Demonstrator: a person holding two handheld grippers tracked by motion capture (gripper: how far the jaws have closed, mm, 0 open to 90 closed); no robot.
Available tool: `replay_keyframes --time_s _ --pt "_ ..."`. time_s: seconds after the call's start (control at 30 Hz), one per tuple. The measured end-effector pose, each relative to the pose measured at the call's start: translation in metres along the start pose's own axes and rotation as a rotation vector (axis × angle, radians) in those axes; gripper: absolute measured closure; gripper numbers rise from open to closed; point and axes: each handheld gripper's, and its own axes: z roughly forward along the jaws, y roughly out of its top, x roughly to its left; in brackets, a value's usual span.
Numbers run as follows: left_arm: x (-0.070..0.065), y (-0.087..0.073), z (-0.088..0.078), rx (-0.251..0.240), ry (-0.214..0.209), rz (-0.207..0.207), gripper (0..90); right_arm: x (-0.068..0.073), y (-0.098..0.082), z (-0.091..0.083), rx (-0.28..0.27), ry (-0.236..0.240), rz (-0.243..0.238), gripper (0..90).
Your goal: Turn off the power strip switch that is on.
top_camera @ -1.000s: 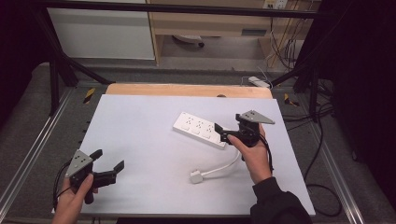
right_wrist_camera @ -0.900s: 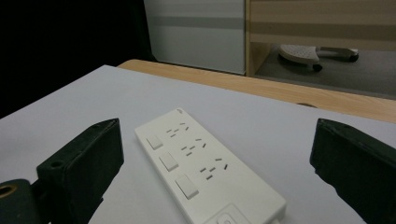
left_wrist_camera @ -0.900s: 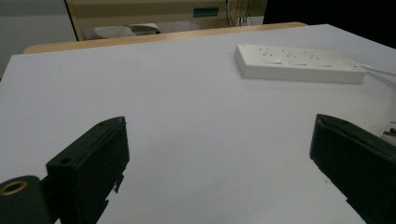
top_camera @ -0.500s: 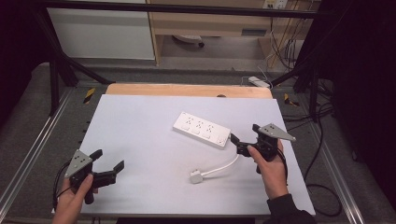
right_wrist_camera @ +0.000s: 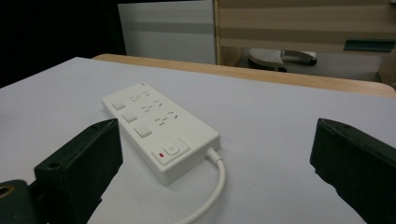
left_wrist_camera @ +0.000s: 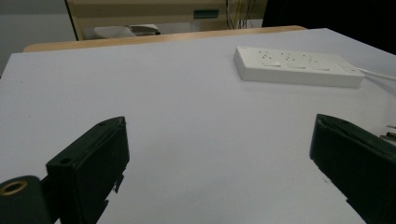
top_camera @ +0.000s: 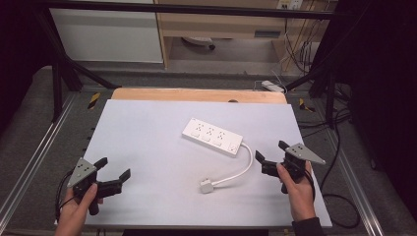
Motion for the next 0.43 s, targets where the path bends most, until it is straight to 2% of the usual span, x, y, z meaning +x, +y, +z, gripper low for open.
replay_keyframes --time_s 0.23,0.43 --pt "0.0 0.0 0.0 -0.002 -0.002 0.0 4.7 -0.007 -0.017 -0.007 0.007 -0.019 -0.02 3.5" --pt "-0.001 0.0 0.0 -0.001 -0.002 0.001 4.7 -0.011 -0.029 -0.006 0.042 -0.018 -0.002 3.1"
